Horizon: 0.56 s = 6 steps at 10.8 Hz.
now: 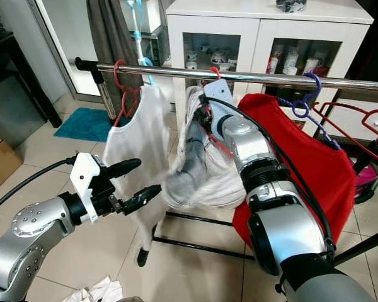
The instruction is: Hang hanger
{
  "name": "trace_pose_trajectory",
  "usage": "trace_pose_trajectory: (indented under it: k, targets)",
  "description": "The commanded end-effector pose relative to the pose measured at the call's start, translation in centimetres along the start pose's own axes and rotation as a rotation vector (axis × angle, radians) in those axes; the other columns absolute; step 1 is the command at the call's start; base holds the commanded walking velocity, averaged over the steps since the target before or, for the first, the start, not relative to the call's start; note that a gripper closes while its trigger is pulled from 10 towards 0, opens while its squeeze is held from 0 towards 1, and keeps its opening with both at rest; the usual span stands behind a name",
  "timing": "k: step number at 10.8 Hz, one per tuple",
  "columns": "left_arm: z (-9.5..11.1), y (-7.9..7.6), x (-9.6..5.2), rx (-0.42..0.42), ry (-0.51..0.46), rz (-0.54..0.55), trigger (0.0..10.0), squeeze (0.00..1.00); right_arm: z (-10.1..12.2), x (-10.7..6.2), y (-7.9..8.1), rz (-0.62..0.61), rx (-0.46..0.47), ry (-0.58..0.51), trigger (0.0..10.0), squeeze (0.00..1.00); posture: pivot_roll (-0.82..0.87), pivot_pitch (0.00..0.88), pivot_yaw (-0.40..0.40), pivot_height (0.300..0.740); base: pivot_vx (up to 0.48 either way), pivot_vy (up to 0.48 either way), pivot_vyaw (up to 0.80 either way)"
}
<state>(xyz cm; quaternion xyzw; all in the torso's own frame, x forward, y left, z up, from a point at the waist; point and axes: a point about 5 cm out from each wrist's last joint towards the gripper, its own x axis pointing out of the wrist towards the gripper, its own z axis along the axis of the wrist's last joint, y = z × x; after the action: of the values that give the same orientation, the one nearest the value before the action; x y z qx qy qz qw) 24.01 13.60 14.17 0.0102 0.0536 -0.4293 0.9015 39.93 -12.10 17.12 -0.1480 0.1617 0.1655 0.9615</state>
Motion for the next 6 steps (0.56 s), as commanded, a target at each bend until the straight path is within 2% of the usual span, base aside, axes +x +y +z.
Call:
trace_pose_trajectory:
  k: [1, 6]
  targets:
    - [-0.2, 0.0, -0.01, 0.007, 0.018, -0.004, 10.0, 0.0, 0.26, 0.07, 0.03, 0.018, -0.016, 0.017, 0.0, 0.0, 0.01, 0.0, 0.093, 0.74, 0.0, 0.0, 0.0]
    - [-0.13, 0.04, -0.02, 0.015, 0.019, -0.007, 10.0, 0.0, 0.27, 0.27, -0.17, 0.004, 0.001, 0.022, 0.0, 0.0, 0.01, 0.0, 0.092, 0.74, 0.0, 0.0, 0.0]
